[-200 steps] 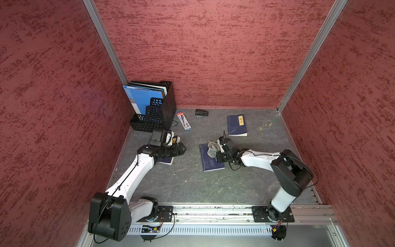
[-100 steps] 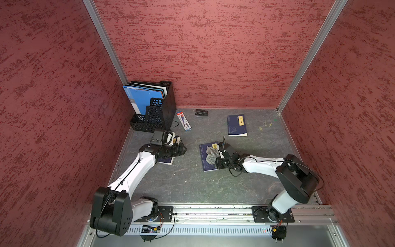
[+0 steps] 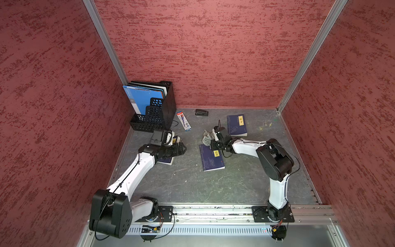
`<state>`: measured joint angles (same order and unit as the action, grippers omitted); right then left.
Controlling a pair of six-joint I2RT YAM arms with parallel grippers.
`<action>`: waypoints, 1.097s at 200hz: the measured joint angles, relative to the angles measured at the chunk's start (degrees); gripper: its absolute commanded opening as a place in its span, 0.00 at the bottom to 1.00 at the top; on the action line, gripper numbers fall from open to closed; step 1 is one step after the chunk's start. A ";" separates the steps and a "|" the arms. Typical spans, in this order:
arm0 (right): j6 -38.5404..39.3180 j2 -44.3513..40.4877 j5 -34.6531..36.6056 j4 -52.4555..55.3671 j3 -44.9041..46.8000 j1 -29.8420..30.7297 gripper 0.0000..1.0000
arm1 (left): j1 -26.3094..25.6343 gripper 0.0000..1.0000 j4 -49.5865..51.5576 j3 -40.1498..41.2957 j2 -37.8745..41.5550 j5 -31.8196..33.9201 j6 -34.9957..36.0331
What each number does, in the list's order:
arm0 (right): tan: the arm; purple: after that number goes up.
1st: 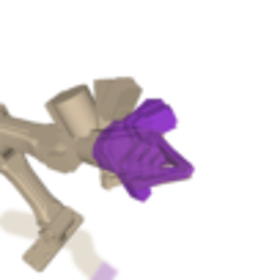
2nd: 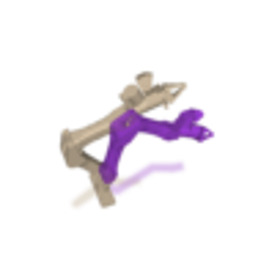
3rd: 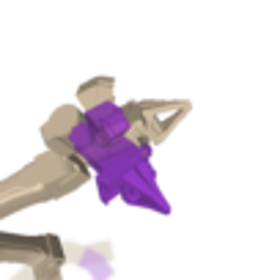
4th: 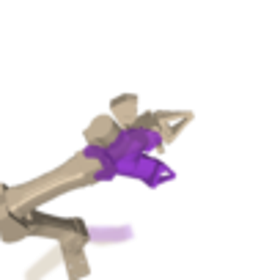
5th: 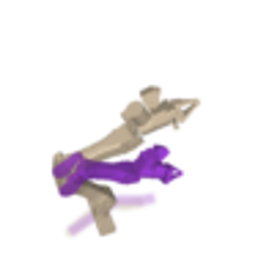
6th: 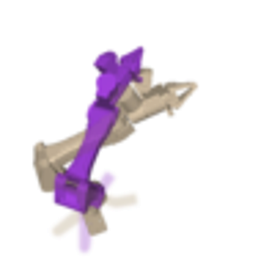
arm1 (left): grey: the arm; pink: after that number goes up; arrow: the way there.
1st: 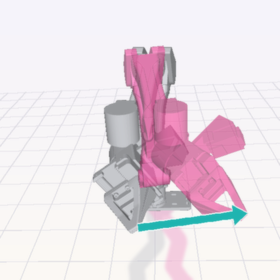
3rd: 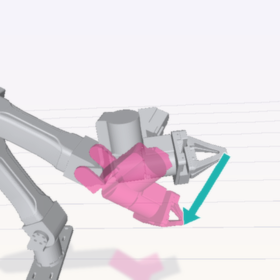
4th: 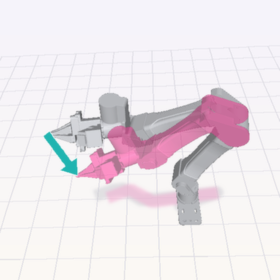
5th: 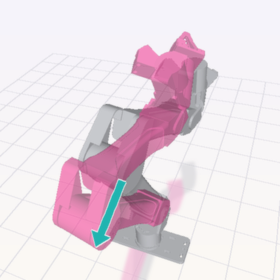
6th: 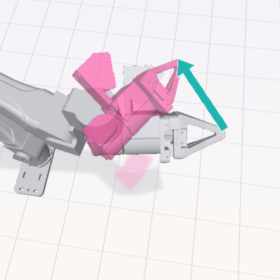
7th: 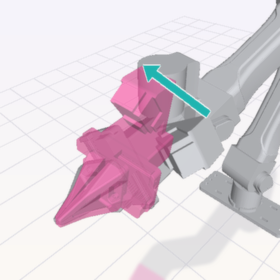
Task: Wipe the cover of the book
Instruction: Wipe the dirt from the cover of the book.
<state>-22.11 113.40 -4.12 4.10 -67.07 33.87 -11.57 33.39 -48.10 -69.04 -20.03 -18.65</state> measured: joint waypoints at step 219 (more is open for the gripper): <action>0.96 -4.61 -1.05 -2.08 6.54 -1.01 0.11 | 0.00 0.90 -0.85 0.00 -0.24 0.04 0.02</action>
<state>-21.15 108.79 -5.17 2.02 -60.53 32.86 -11.57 32.53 -48.10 -69.28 -19.99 -18.63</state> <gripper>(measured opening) 0.112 0.895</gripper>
